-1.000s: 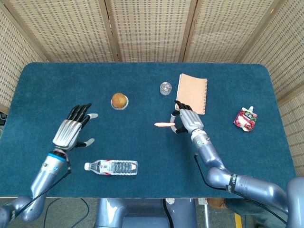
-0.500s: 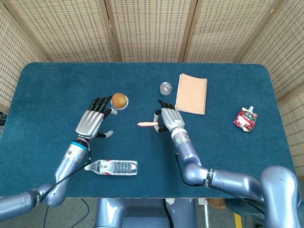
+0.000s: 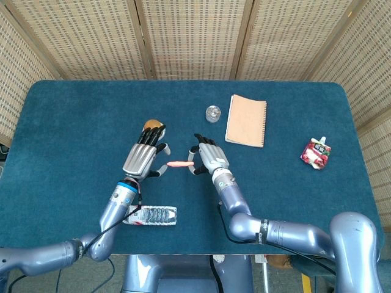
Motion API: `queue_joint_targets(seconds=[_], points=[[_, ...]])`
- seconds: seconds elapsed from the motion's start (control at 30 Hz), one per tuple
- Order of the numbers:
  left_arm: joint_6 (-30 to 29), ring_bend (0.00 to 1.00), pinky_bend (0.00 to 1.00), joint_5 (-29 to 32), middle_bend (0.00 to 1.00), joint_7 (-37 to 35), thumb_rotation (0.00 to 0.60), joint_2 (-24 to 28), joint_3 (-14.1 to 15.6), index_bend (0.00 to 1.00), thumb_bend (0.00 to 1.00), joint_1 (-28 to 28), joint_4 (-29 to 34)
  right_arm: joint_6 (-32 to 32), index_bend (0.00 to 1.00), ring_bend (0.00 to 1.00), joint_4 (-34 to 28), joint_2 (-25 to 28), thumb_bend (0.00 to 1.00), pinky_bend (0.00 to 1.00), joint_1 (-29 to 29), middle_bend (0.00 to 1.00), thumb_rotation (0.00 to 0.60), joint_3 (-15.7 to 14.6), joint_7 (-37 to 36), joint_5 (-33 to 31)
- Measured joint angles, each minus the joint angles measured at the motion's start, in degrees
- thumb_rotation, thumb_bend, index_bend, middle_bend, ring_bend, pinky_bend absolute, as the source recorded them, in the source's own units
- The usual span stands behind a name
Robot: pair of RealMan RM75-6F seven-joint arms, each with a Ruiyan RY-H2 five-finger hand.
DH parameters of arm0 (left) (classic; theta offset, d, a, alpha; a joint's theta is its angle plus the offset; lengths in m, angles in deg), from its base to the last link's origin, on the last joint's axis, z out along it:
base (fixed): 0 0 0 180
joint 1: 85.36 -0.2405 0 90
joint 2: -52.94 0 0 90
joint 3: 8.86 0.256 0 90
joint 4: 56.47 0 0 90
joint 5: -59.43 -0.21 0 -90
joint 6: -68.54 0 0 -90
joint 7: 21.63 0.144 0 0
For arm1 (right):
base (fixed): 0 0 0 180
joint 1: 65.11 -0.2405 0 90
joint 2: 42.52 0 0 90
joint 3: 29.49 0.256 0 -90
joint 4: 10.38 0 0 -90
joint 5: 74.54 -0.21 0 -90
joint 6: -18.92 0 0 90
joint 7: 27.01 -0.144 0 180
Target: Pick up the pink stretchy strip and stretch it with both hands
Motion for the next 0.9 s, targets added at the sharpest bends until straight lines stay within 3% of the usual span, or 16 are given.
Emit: queue_joint_targets(seconds=[0.27,0.9], points=[[0.37,0.00,0.00,1.68,0.00,0.33,0.600,-2.40,-0.09,0.47,0.32,1.83,-0.72,-0.20,0.82,0.00,-1.03,-0.06,0.72,0.00,-0.04,0.11,0.600,-0.36,-0.99,0.52],[-1.09,0.00,0.00,3.84,0.00,2.00,0.600,-1.62,1.79,0.50,0.32,1.21,2.47,0.18,0.82,0.00,0.28,-0.42,0.72,0.00,-0.46,0.11,0.600,-0.58,-2.22,0.26]])
